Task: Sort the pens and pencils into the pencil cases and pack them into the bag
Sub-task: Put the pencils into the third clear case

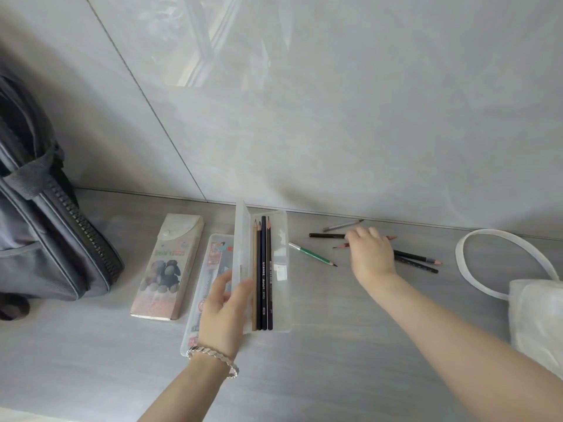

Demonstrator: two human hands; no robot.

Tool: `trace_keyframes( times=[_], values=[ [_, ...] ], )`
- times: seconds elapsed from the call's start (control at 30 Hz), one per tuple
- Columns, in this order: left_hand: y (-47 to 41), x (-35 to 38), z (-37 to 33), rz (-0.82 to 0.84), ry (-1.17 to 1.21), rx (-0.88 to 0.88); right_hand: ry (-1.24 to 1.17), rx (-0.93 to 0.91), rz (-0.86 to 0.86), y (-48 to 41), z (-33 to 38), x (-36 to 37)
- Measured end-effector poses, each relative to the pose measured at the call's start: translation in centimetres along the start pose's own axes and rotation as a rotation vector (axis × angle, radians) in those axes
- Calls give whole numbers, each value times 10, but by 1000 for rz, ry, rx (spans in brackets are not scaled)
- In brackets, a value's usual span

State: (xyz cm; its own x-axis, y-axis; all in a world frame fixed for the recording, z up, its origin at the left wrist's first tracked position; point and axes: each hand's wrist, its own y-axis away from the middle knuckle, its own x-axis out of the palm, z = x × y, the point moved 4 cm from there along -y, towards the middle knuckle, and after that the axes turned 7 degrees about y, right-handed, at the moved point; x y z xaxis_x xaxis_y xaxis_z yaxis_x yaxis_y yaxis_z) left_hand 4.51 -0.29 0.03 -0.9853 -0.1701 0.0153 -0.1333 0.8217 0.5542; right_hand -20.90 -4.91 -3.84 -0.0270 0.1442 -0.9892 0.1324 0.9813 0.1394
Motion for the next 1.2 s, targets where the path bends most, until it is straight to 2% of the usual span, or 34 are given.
trace_keyframes(
  times=[0.07, 0.13, 0.3, 0.37, 0.43, 0.5, 0.67, 0.8, 0.93, 1.0, 1.07, 1.2],
  values=[
    [-2, -2, -3, -7, -23, -2, 154, -125, -4, -3, -4, 2],
    [-4, -3, -2, -8, -27, -8, 208, -217, 32, -5, -7, 3],
    [-2, -2, -1, -7, -34, -24, 205, -407, 229, -16, -12, 2],
    [-2, -4, -1, -5, -17, -30, 157, -454, 210, -16, -3, -5],
    [-3, -7, 0, -8, 6, -32, 10, -400, 170, -12, 12, -14],
    [-3, -10, 2, -14, 1, -34, -30, -319, 175, -7, 27, -11],
    [0, -14, 3, -18, -62, -18, -115, -35, 346, 4, 34, 18],
    [6, -15, -2, -25, -71, 21, -270, 1, 213, 11, 31, 9],
    [12, -13, -3, -37, -113, 46, -850, 154, -85, 21, 22, -42],
    [17, -10, -4, -26, -131, 51, -1020, 194, -142, 30, 22, -71],
    [23, -5, -4, 4, -170, 61, -1055, 148, -54, 42, 28, -95],
    [33, 4, -2, 38, -220, 61, -862, -17, 267, 62, 51, -102]
  ],
)
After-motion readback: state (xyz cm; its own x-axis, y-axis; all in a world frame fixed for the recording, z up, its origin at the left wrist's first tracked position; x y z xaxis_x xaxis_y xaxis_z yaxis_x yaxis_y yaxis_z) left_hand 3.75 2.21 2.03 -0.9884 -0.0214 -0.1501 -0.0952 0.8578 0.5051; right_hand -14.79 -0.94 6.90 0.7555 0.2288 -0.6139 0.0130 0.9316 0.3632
